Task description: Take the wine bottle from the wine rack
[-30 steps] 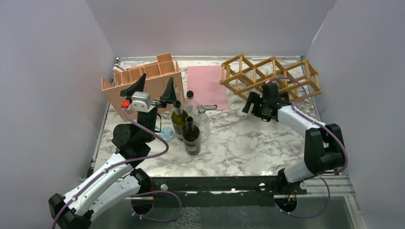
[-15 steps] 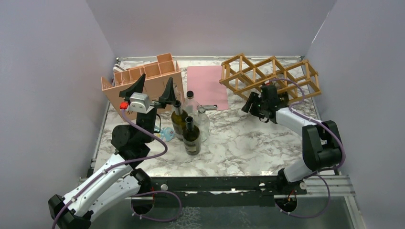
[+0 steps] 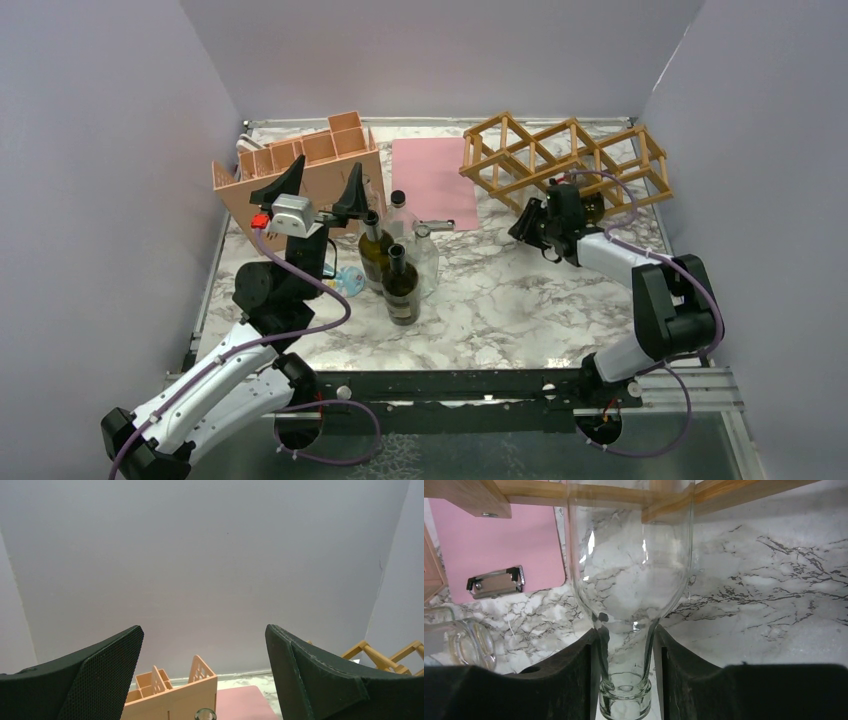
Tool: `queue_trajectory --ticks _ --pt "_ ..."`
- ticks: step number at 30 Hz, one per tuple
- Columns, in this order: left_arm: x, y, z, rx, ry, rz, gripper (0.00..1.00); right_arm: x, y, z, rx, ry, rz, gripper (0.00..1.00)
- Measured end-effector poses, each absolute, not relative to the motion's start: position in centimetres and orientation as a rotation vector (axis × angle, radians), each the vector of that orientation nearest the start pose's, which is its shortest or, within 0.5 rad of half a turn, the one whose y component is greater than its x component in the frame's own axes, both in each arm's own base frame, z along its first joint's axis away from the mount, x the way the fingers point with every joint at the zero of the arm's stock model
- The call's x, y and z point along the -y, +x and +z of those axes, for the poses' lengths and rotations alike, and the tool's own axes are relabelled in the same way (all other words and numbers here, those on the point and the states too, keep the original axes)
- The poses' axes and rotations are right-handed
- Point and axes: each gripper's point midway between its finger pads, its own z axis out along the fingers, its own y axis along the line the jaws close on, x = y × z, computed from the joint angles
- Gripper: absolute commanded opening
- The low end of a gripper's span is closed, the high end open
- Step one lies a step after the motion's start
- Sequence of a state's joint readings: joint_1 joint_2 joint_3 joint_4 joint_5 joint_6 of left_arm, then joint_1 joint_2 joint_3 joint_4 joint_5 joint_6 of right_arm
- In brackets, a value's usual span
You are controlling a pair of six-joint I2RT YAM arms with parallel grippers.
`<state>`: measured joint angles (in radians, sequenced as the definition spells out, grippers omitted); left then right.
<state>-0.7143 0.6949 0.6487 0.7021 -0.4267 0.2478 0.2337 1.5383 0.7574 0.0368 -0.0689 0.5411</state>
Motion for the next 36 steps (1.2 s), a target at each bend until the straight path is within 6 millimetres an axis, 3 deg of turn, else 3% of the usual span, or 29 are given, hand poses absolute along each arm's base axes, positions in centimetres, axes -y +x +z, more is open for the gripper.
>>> queue_trajectory --ticks 8,24,36 --pt "11.7 25.9 43.8 -0.986 0.067 -0.233 0.99 -12.0 36.1 6.0 -2.314 0.32 0.474 0.27" --pt "11.7 26.0 43.7 -0.988 0.066 -0.236 0.99 -11.9 32.9 5.8 -2.3 0.302 0.514 0.26" --pt "11.8 26.0 43.7 -0.988 0.061 -0.246 0.99 -11.4 30.4 8.9 -2.257 0.299 0.542 0.22"
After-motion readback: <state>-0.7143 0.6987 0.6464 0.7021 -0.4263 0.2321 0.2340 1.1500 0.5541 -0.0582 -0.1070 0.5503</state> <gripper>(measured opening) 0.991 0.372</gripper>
